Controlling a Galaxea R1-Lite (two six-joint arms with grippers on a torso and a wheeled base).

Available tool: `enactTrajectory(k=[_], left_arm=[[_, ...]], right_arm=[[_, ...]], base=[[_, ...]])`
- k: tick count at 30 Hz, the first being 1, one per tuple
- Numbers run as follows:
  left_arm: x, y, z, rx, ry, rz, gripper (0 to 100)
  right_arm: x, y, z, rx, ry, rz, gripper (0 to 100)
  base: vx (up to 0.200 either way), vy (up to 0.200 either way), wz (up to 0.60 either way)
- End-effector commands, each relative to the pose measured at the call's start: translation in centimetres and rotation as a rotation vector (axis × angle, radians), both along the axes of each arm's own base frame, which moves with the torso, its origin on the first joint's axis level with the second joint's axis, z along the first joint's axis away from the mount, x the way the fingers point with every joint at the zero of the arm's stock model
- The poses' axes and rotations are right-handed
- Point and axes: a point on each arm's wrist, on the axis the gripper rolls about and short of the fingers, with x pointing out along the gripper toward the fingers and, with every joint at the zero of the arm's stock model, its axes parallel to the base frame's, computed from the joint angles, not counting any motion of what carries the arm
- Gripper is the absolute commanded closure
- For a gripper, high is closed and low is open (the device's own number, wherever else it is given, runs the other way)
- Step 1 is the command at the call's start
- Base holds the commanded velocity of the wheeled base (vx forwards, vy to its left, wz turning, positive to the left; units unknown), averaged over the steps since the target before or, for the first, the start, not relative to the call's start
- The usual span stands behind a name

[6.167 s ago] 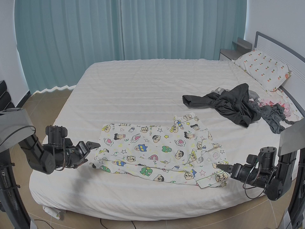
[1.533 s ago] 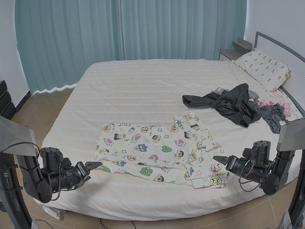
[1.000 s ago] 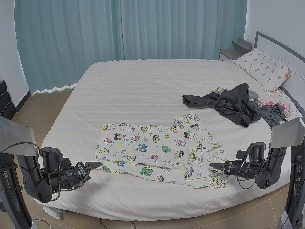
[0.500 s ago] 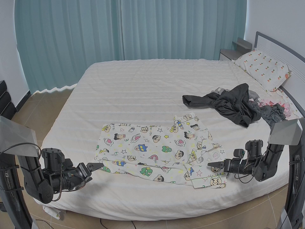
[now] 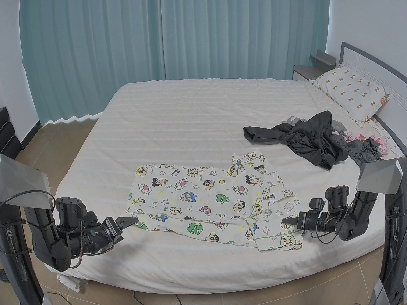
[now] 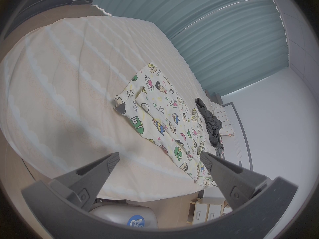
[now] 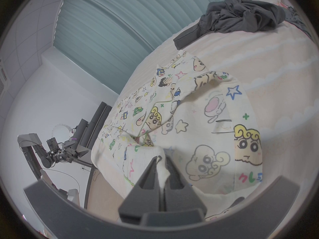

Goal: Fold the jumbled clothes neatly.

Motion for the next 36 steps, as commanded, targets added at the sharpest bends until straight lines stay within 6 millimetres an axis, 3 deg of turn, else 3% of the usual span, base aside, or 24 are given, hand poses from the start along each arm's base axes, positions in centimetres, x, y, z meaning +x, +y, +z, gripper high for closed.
enactTrajectory(k=[1,6,17,18,23,28,36], left_arm=[[0.0,0.0,0.0,0.000,0.001,0.002,0],[0.0,0.0,0.0,0.000,0.001,0.002,0],[0.0,0.0,0.0,0.001,-0.003,0.003,0],[0.1,0.0,0.0,0.001,-0.004,0.003,0],[0.1,-0.2,0.3,0.004,-0.030,0.000,0],[0.1,-0.4,0.6,-0.002,-0.045,-0.005,0],[-0.5,-0.6,1.4,-0.032,-0.045,0.003,0]], right_arm=[[0.1,-0.2,1.0,0.008,-0.033,-0.005,100],[0.7,-0.4,2.2,0.021,-0.084,-0.034,100],[1.7,-0.4,2.2,0.007,-0.101,-0.059,100],[1.7,-0.4,2.1,0.006,-0.097,-0.061,0],[1.5,-0.4,2.1,0.002,-0.092,-0.067,0],[0.7,-1.5,3.7,-0.042,-0.115,-0.169,0],[-6.2,-0.9,9.8,0.149,-0.048,-0.277,0]], base=[[0.000,0.000,0.00],[0.000,0.000,0.00],[0.000,0.000,0.00],[0.000,0.000,0.00],[0.000,0.000,0.00],[0.000,0.000,0.00],[0.025,0.000,0.00]])
